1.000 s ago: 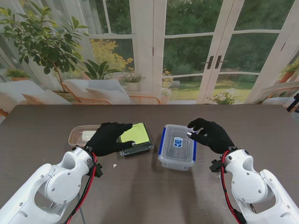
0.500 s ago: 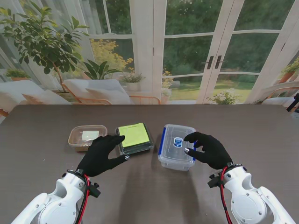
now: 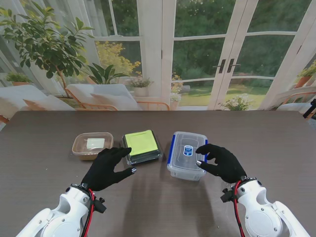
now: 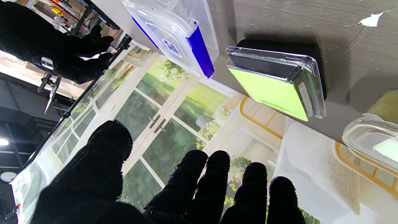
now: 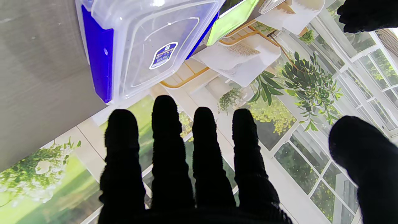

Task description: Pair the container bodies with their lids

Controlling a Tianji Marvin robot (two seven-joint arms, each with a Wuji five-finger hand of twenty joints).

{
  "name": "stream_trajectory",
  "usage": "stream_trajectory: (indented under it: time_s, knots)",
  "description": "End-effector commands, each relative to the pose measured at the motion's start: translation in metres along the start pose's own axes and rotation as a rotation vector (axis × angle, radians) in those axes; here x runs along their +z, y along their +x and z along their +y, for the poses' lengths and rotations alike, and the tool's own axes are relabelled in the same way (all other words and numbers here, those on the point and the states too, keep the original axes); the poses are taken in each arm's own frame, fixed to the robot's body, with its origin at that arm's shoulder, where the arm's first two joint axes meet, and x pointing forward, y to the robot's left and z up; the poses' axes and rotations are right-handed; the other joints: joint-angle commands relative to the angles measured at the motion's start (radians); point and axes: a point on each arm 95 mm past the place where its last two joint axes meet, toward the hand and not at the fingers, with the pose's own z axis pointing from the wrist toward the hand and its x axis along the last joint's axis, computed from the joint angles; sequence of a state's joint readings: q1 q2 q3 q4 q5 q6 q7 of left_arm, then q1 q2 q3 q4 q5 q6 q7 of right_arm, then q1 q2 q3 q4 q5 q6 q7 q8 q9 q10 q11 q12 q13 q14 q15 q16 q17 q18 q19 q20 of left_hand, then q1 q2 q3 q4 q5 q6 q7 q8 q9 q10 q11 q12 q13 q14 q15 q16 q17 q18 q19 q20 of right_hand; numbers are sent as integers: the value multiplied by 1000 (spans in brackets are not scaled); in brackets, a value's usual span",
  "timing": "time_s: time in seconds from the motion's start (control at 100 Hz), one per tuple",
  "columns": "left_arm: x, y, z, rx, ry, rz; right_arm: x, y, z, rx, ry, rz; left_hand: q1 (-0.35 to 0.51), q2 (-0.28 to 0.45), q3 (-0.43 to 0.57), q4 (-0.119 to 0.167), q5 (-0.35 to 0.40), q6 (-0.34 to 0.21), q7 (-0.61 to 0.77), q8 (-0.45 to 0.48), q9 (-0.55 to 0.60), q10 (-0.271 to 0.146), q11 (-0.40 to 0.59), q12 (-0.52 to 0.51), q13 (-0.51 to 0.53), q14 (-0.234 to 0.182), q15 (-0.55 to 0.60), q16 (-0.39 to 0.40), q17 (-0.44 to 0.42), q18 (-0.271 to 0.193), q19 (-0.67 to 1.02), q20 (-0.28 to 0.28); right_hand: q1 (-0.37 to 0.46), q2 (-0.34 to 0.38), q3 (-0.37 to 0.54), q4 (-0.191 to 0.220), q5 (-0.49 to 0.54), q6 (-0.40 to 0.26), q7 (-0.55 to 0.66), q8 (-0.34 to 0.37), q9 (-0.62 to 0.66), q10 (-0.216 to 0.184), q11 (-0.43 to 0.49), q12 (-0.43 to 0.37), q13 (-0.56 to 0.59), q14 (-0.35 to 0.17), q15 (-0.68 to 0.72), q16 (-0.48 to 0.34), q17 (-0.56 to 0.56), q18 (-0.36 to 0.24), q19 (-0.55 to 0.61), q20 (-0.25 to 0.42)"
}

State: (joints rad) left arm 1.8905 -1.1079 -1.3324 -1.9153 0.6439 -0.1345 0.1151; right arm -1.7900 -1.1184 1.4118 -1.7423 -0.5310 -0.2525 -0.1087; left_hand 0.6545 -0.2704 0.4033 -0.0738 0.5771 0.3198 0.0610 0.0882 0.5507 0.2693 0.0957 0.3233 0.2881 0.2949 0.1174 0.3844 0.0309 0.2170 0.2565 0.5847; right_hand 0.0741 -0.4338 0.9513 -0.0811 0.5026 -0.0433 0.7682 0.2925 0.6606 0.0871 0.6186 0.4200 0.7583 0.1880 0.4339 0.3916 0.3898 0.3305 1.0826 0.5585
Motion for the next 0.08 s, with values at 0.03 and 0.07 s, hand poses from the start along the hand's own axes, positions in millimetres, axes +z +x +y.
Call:
stream_trajectory:
  time_s: [0.03,0.07]
  knots:
    - [-1,1,4,-15,-17,-10,-2,0,-7,14,22,-7,-2,-23,16,6,-6,-10,0,7,-20,-9,-16,-10,-28,1,-25,-8,-15,-2,-47,13,20,-48,22,-21,1,-36,-1,0,-28,-37,-4,-7,-35,-24,-8,-8,-102,-24,-25,10]
    - [-1,1,4,-19,-16,-11,-2,0,-7,21,25,-9,-1,-22,15,6,-7,-11,0,7,-20,-10,-16,-10,-27,1,-24,-7,-15,-1,-49,15,21,-49,23,-21,2,-34,-1,-1,-28,-36,-5,-8,-35,-21,-7,-8,-104,-22,-27,10]
